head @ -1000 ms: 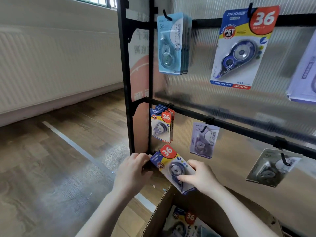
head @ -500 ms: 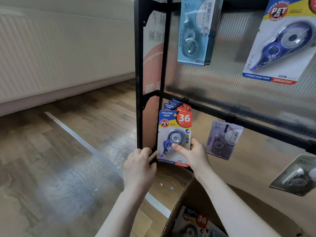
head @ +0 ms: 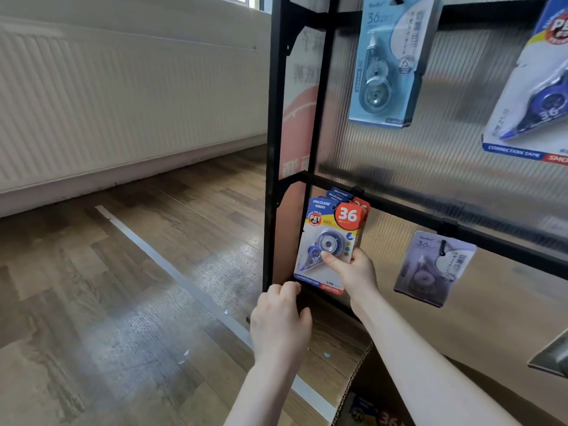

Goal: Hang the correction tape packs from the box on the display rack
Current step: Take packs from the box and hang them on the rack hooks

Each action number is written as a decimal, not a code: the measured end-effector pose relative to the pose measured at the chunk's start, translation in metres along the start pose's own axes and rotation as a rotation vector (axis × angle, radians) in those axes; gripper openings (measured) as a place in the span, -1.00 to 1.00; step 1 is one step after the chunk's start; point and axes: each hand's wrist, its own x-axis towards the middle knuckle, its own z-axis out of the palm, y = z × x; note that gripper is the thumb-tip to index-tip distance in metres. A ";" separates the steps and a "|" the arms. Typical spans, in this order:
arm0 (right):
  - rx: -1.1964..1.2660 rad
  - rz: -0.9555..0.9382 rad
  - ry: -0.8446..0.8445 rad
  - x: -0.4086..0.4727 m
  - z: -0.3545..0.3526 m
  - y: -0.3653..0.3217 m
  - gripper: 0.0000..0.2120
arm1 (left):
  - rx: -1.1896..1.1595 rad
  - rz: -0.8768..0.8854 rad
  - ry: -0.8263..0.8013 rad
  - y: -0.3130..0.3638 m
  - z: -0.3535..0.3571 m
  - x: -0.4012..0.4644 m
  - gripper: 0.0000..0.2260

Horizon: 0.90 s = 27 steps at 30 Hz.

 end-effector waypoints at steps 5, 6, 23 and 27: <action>0.017 0.035 0.045 0.009 0.003 0.008 -0.77 | -0.013 -0.037 0.003 -0.004 -0.002 0.002 -0.68; 0.000 0.035 0.046 0.011 0.002 0.008 -0.77 | -0.008 -0.040 0.005 -0.005 -0.002 0.003 -0.68; -0.253 0.075 0.057 0.038 -0.002 0.019 -0.79 | 0.023 -0.088 -0.018 -0.014 0.000 0.008 -0.74; -0.280 0.054 0.056 0.037 0.002 0.020 -0.81 | 0.023 -0.103 -0.022 -0.017 0.002 0.010 -0.74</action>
